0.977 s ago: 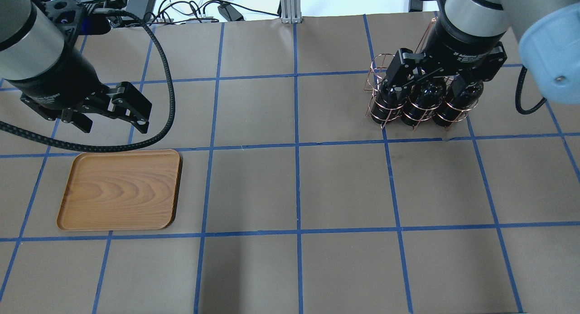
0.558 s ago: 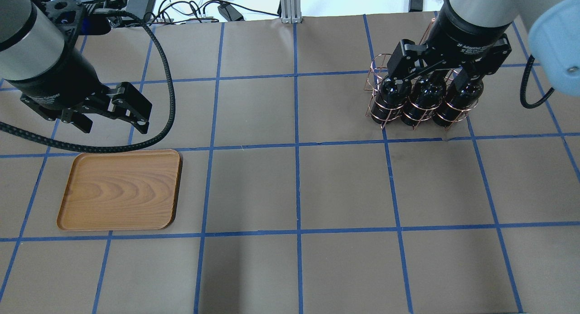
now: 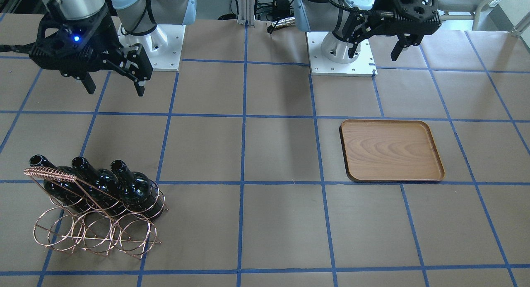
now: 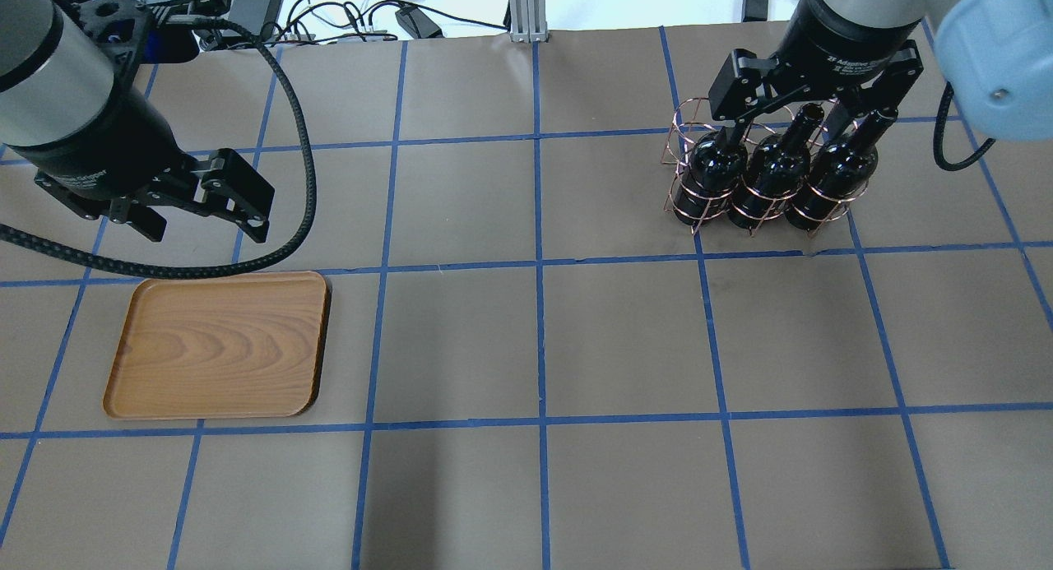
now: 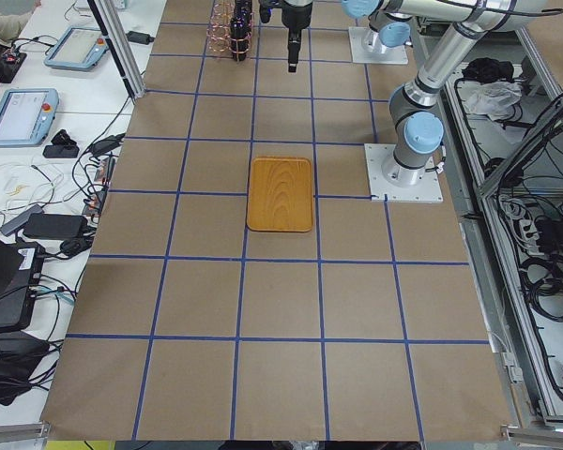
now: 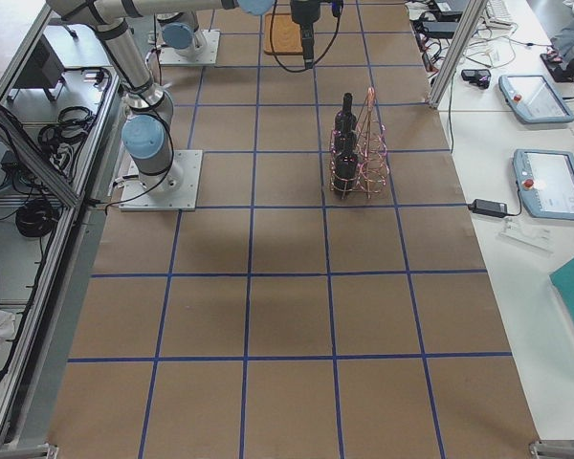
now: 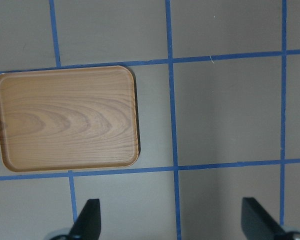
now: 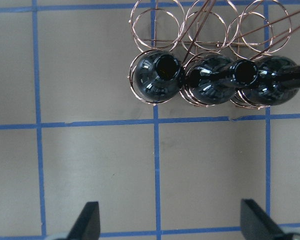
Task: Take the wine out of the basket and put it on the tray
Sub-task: 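Lower the right gripper over the middle bottle in the copper rack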
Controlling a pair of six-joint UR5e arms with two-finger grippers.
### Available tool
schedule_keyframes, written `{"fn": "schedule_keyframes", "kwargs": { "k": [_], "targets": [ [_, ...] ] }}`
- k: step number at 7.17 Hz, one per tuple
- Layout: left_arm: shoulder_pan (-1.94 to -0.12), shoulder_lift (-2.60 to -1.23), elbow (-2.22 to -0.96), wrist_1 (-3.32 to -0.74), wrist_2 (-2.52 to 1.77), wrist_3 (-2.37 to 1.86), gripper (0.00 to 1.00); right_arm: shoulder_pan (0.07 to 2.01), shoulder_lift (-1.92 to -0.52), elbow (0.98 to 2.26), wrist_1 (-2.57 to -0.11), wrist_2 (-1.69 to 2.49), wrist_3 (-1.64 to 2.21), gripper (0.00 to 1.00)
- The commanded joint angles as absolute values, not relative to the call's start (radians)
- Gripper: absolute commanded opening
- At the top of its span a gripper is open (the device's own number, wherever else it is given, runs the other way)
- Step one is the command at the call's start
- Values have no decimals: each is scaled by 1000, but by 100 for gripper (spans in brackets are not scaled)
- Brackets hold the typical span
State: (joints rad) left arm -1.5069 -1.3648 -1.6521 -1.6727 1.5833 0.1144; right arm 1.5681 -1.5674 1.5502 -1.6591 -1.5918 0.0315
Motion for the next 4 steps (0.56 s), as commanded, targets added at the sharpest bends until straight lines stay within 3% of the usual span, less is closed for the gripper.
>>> {"fn": "schedule_keyframes", "kwargs": {
  "k": [1, 4],
  "targets": [
    [-1509, -1364, -1654, -1675, 1575, 114, 100, 1497, -1433, 1522, -1736, -1588, -13, 100],
    [-1509, -1370, -1654, -1671, 1571, 109, 100, 1416, -1367, 1514, -1761, -1575, -94, 97]
  ]
}}
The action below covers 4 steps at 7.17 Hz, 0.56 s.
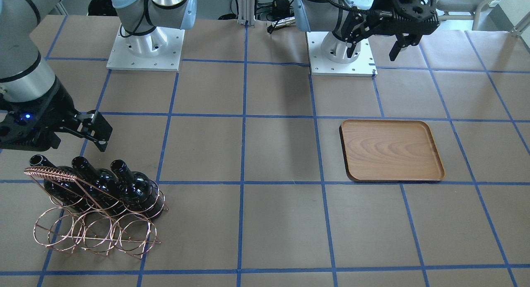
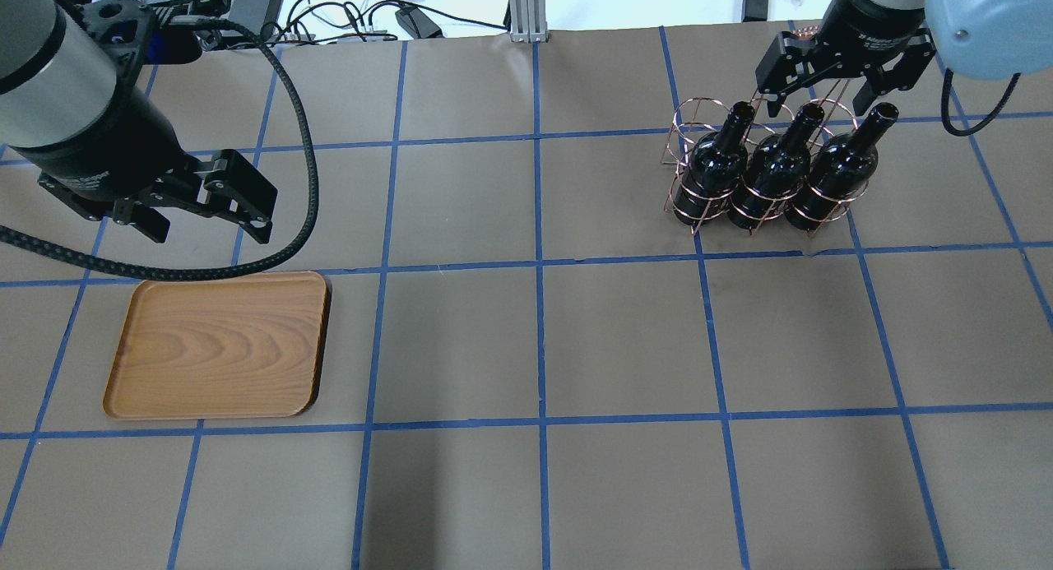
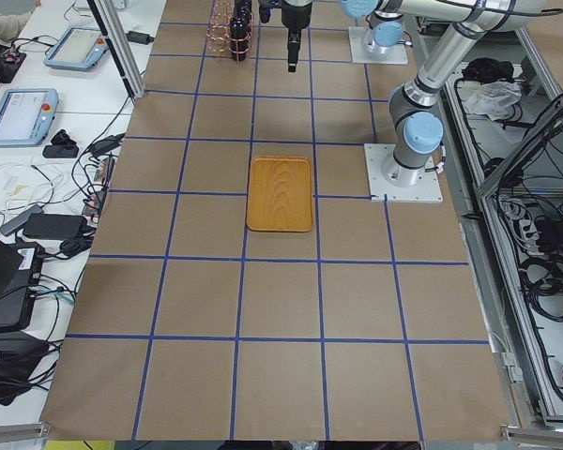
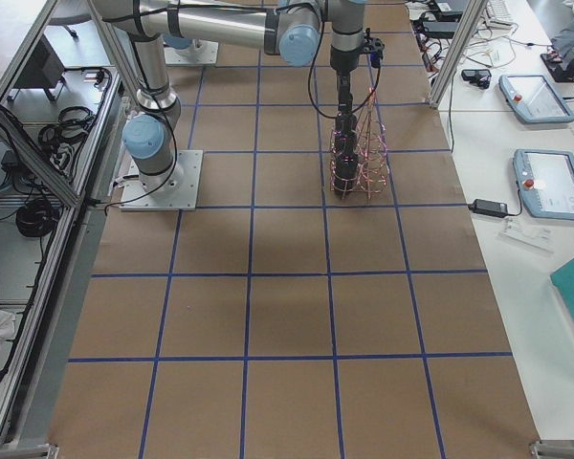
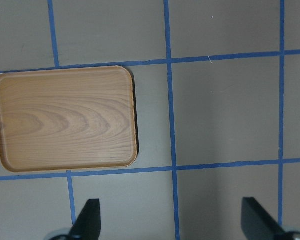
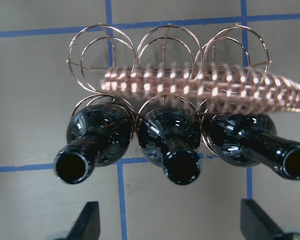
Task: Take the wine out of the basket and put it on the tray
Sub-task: 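Close the right gripper on the middle wine bottle's neck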
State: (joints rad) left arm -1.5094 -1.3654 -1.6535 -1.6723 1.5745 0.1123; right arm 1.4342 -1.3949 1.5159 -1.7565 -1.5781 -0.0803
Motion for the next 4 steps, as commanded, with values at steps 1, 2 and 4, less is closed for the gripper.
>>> {"fn": "schedule_keyframes", "kwargs": {
  "k": [1, 2, 4],
  "targets": [
    [-1509, -1365, -1652, -1672, 1568, 109, 100, 1416, -1355, 1514, -1761, -1575, -77, 93],
    [-1509, -1362, -1652, -1674, 1572, 115, 100, 1422, -1329, 1516, -1778, -1578, -54, 90],
    [-1509, -1362, -1651, -1671, 1572, 115, 100, 1428, -1302, 1514, -1807, -1586, -52, 79]
  ]
}}
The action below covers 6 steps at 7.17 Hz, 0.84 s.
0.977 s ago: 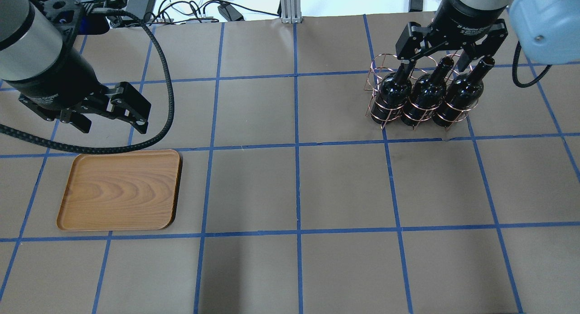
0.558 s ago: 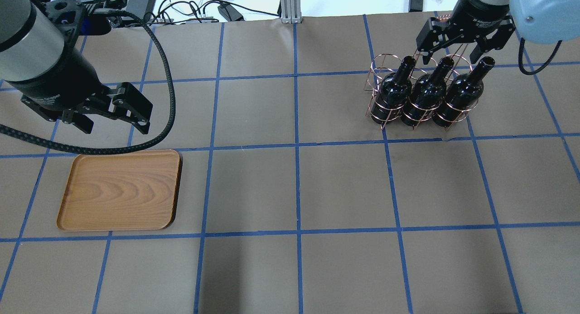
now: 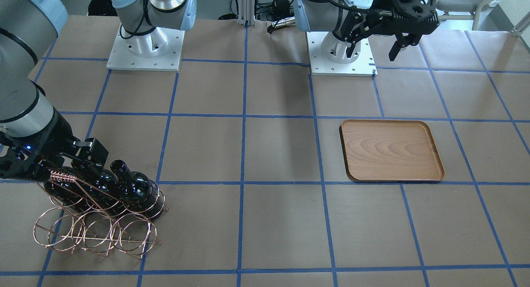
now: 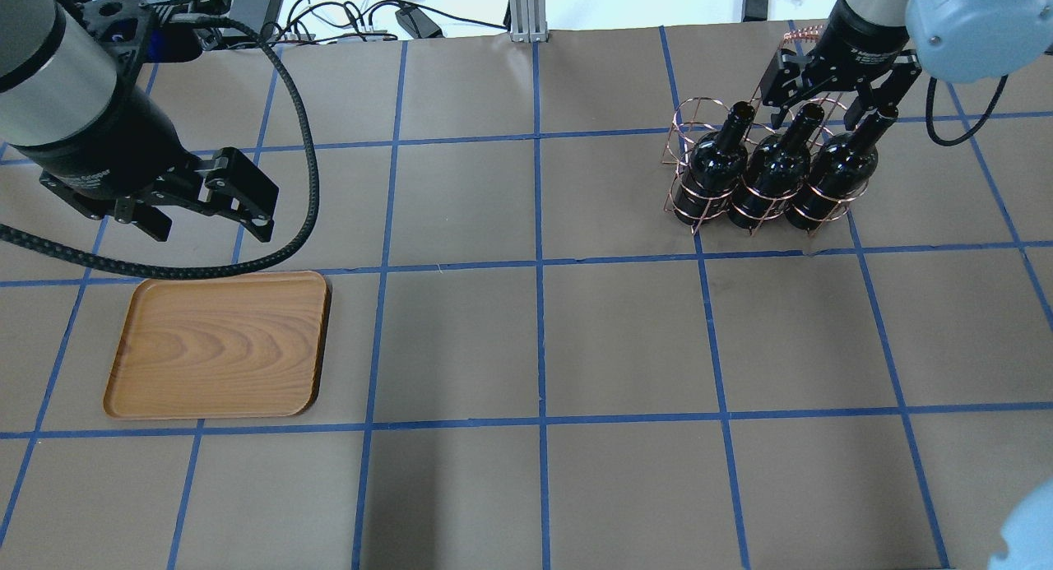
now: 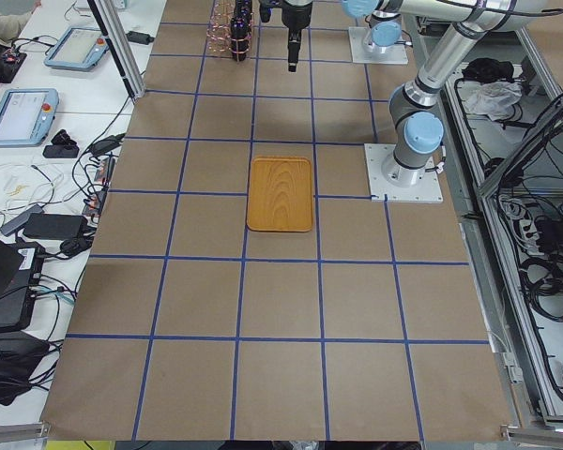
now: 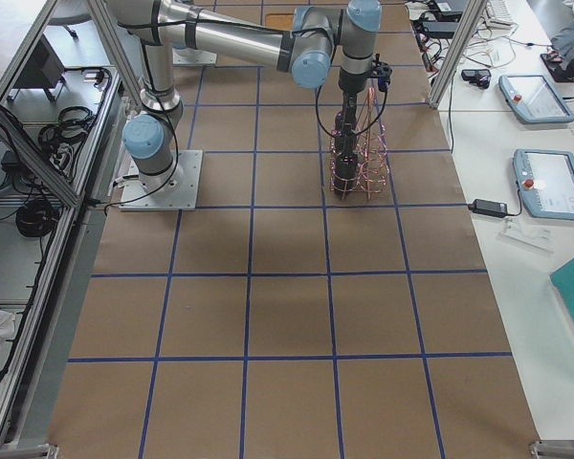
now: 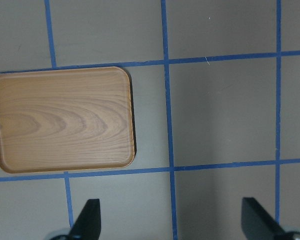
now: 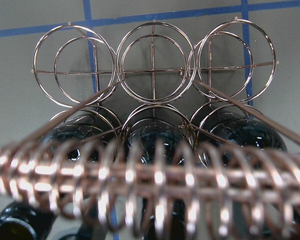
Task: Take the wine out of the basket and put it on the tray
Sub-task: 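Close the right gripper on the middle wine bottle's neck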
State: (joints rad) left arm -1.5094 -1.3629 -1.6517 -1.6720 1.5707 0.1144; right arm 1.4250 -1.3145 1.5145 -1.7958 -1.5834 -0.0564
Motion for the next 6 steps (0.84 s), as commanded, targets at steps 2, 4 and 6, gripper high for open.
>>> {"fn": "schedule_keyframes", "kwargs": {
  "k": [2, 4, 6],
  "targets": [
    [-1509, -1364, -1649, -1667, 1568, 115, 100, 1430, -1302, 1516, -1792, -1585, -52, 42],
    [-1509, -1364, -1651, -1667, 1566, 114, 100, 1453, -1302, 1513, -1796, -1595, -52, 20],
    [-1508, -1362, -1649, -1669, 1575, 115, 100, 1453, -1307, 1433, -1737, -1597, -55, 10]
  ]
}}
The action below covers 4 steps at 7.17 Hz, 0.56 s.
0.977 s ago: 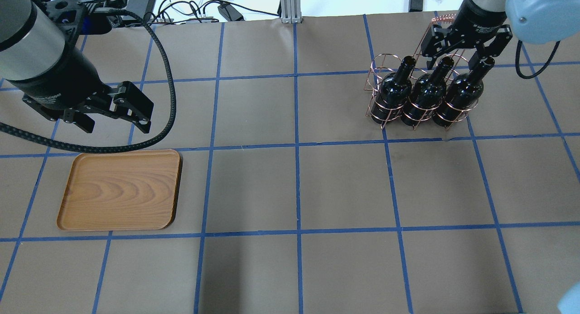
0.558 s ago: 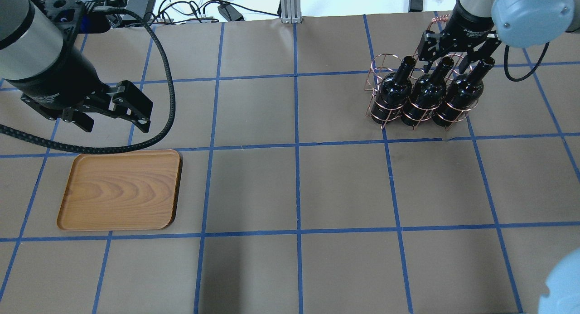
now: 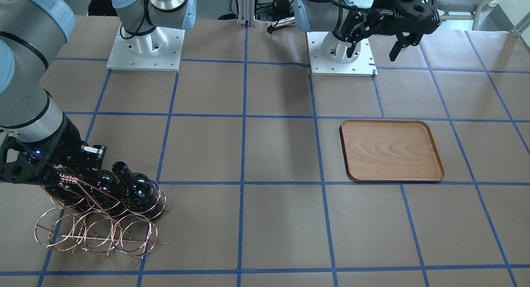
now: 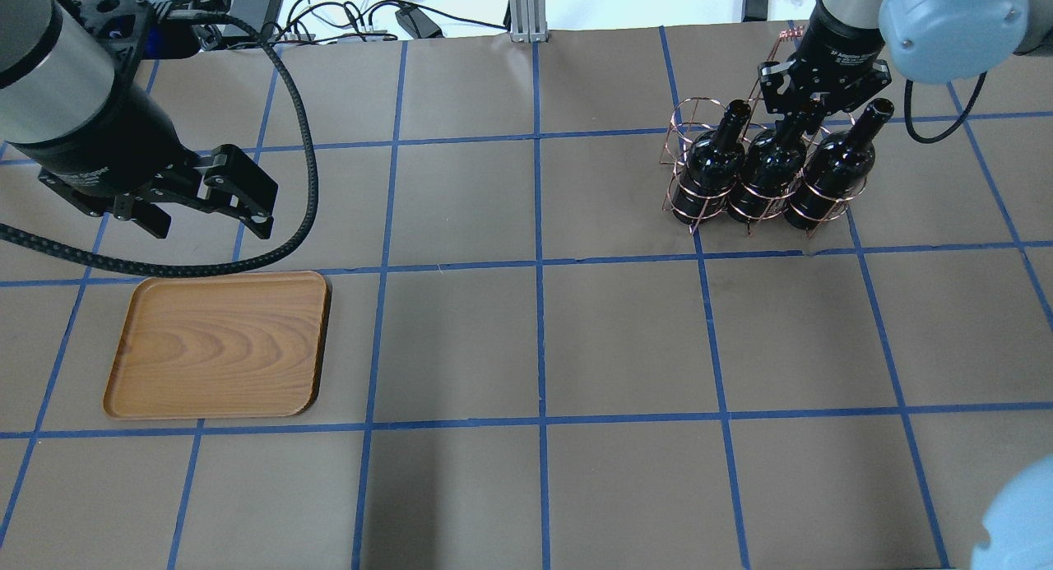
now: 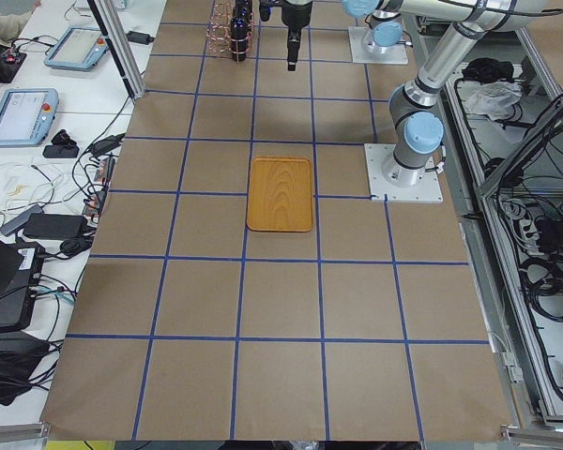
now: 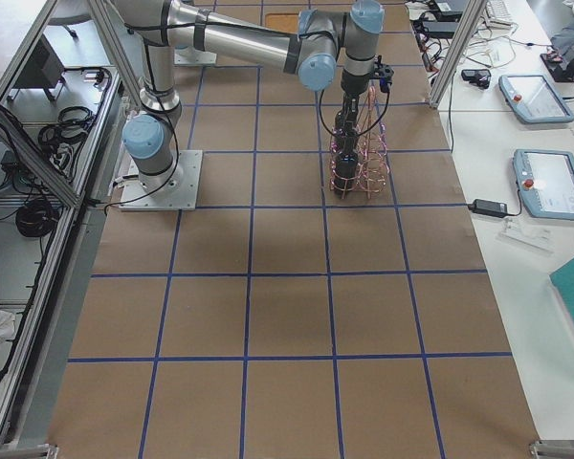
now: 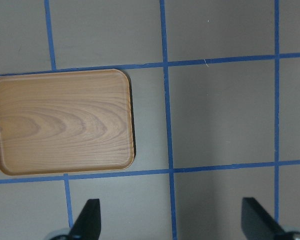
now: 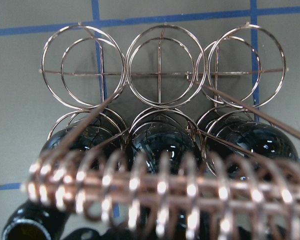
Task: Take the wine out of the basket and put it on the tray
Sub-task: 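Lift the dark wine bottle up out of the rack with the right gripper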
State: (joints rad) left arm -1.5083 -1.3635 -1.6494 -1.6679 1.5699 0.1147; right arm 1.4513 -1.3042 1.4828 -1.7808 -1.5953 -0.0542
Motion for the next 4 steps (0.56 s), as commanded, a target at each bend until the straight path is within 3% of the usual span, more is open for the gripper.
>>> {"fn": "schedule_keyframes", "kwargs": {
  "k": [1, 2, 4],
  "targets": [
    [-1506, -1362, -1649, -1670, 1580, 115, 100, 1451, -1340, 1326, -1638, -1597, -55, 10],
    [-1506, -1361, -1649, -1669, 1578, 115, 100, 1447, -1380, 1237, -1470, -1597, -55, 10],
    [-1493, -1362, -1648, -1666, 1582, 161, 100, 1474, -1472, 1229, -1265, -1618, -54, 9]
  ]
}}
